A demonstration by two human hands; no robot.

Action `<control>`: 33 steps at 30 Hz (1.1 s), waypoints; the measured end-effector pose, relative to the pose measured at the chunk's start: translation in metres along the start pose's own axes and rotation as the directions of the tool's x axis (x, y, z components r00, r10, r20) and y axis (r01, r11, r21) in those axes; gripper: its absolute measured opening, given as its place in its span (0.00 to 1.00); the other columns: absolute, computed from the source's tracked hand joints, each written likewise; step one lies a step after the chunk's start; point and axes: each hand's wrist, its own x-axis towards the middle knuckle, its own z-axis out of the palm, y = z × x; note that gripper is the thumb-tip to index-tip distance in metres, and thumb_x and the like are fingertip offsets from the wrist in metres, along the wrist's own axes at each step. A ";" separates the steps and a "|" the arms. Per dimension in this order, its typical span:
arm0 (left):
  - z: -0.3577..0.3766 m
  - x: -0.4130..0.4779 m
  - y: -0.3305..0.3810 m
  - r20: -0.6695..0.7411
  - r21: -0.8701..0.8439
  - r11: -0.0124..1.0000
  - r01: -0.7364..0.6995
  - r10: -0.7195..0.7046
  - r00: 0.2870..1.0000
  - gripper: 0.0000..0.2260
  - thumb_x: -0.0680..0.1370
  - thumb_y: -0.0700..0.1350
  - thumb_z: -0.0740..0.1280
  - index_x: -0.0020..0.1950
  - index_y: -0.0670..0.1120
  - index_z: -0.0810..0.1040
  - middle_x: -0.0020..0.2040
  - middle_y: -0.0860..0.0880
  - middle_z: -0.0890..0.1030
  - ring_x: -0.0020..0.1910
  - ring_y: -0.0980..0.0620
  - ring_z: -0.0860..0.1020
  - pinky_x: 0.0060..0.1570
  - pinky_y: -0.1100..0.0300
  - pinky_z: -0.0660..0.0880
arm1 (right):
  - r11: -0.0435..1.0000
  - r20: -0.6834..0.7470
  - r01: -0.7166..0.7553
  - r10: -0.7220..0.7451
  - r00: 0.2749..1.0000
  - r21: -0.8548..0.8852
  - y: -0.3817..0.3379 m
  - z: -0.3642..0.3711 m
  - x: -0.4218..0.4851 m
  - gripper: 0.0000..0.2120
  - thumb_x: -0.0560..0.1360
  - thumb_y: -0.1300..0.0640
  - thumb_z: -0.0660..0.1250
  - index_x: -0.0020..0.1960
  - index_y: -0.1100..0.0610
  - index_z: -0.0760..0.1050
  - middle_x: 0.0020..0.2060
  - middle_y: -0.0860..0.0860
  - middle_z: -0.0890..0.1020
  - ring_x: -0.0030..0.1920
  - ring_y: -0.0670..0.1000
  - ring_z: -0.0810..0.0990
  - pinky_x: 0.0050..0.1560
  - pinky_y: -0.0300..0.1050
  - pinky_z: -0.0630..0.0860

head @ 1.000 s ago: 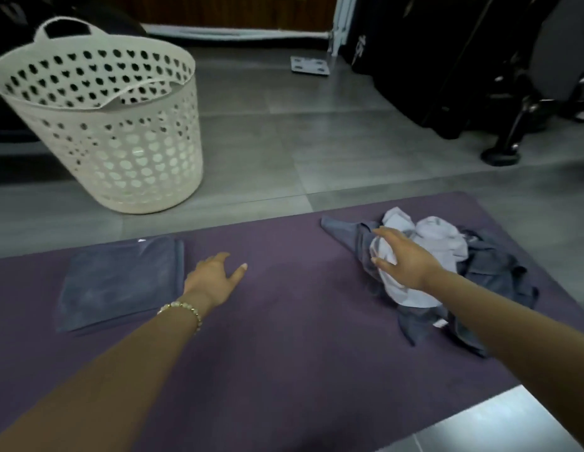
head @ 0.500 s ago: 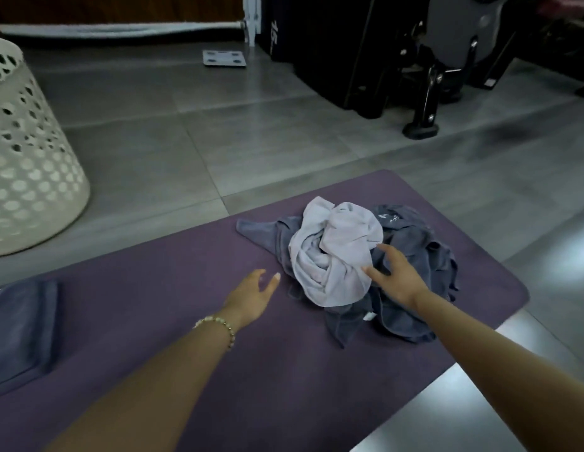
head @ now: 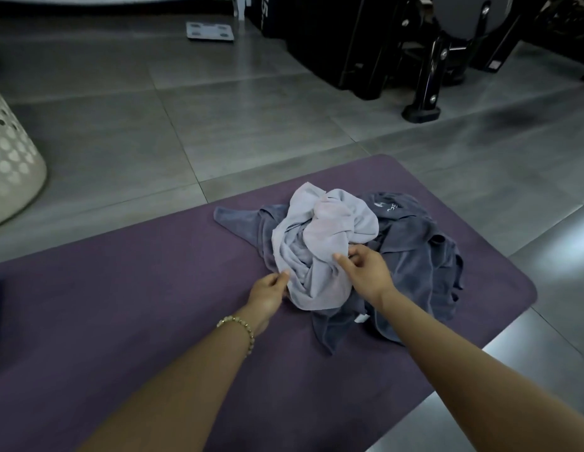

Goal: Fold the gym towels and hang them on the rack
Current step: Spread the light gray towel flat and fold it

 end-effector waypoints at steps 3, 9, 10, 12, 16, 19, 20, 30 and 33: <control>-0.003 -0.003 0.007 -0.057 -0.097 0.995 -0.029 0.023 0.998 0.13 0.81 0.50 0.62 0.55 0.42 0.79 0.51 0.46 0.82 0.53 0.48 0.79 0.60 0.52 0.75 | 0.996 -0.016 0.058 -0.057 0.998 0.074 -0.002 0.004 -0.003 0.13 0.76 0.55 0.69 0.42 0.65 0.74 0.34 0.53 0.74 0.35 0.48 0.71 0.38 0.37 0.69; -0.063 -0.038 0.073 -0.277 -0.145 0.944 -0.296 0.249 0.928 0.19 0.83 0.51 0.56 0.54 0.37 0.77 0.48 0.46 0.81 0.48 0.52 0.79 0.47 0.67 0.76 | 0.966 0.181 0.172 -0.207 0.962 0.192 -0.043 0.016 -0.031 0.12 0.76 0.58 0.68 0.35 0.57 0.71 0.31 0.48 0.74 0.33 0.46 0.71 0.38 0.38 0.70; -0.078 -0.048 0.087 -0.293 -0.131 0.934 -0.333 0.284 0.913 0.17 0.83 0.50 0.56 0.51 0.39 0.77 0.43 0.49 0.80 0.44 0.55 0.78 0.41 0.72 0.75 | 0.964 0.222 0.187 -0.228 0.948 0.191 -0.054 0.018 -0.039 0.14 0.76 0.57 0.68 0.34 0.55 0.69 0.29 0.47 0.72 0.31 0.45 0.69 0.36 0.36 0.69; -0.105 -0.075 0.120 -0.323 -0.097 0.909 -0.406 0.357 0.876 0.15 0.83 0.50 0.55 0.43 0.44 0.75 0.38 0.53 0.78 0.37 0.60 0.76 0.35 0.74 0.72 | 0.961 0.261 0.211 -0.254 0.931 0.181 -0.081 0.019 -0.053 0.14 0.76 0.55 0.69 0.34 0.54 0.70 0.29 0.47 0.74 0.31 0.45 0.70 0.37 0.38 0.70; -0.157 -0.142 0.176 -0.331 -0.009 0.855 -0.519 0.488 0.808 0.13 0.83 0.49 0.56 0.44 0.43 0.71 0.37 0.48 0.73 0.35 0.56 0.72 0.33 0.71 0.70 | 0.933 0.281 0.295 -0.346 0.895 0.208 -0.148 0.010 -0.083 0.10 0.75 0.53 0.69 0.38 0.55 0.74 0.35 0.50 0.78 0.36 0.46 0.76 0.41 0.41 0.73; -0.191 -0.203 0.209 -0.248 0.202 0.791 -0.577 0.611 0.752 0.13 0.82 0.50 0.57 0.44 0.43 0.70 0.38 0.45 0.69 0.38 0.53 0.68 0.35 0.68 0.67 | 0.903 0.289 0.347 -0.412 0.864 0.253 -0.207 -0.002 -0.112 0.10 0.74 0.50 0.70 0.52 0.52 0.75 0.48 0.47 0.79 0.47 0.47 0.79 0.51 0.42 0.75; -0.202 -0.223 0.216 -0.215 0.234 0.776 -0.586 0.629 0.747 0.14 0.82 0.51 0.57 0.44 0.43 0.71 0.39 0.45 0.69 0.39 0.53 0.68 0.37 0.66 0.68 | 0.894 0.312 0.373 -0.439 0.843 0.249 -0.226 -0.005 -0.123 0.15 0.73 0.47 0.70 0.58 0.49 0.74 0.54 0.45 0.78 0.53 0.47 0.79 0.56 0.43 0.74; -0.281 -0.419 0.280 -0.073 0.523 0.564 -0.639 0.776 0.626 0.17 0.82 0.53 0.58 0.37 0.44 0.66 0.34 0.47 0.64 0.34 0.54 0.63 0.37 0.56 0.61 | 0.811 0.638 0.426 -0.581 0.505 0.401 -0.394 0.012 -0.272 0.20 0.73 0.49 0.71 0.64 0.49 0.73 0.60 0.45 0.80 0.62 0.43 0.77 0.68 0.46 0.70; -0.314 -0.466 0.284 -0.139 0.572 0.540 -0.618 0.805 0.576 0.23 0.81 0.56 0.58 0.39 0.36 0.67 0.36 0.46 0.65 0.37 0.53 0.65 0.40 0.56 0.62 | 0.799 0.668 0.421 -0.594 0.448 0.429 -0.418 0.018 -0.312 0.07 0.76 0.55 0.68 0.54 0.52 0.79 0.50 0.44 0.83 0.51 0.41 0.81 0.55 0.36 0.75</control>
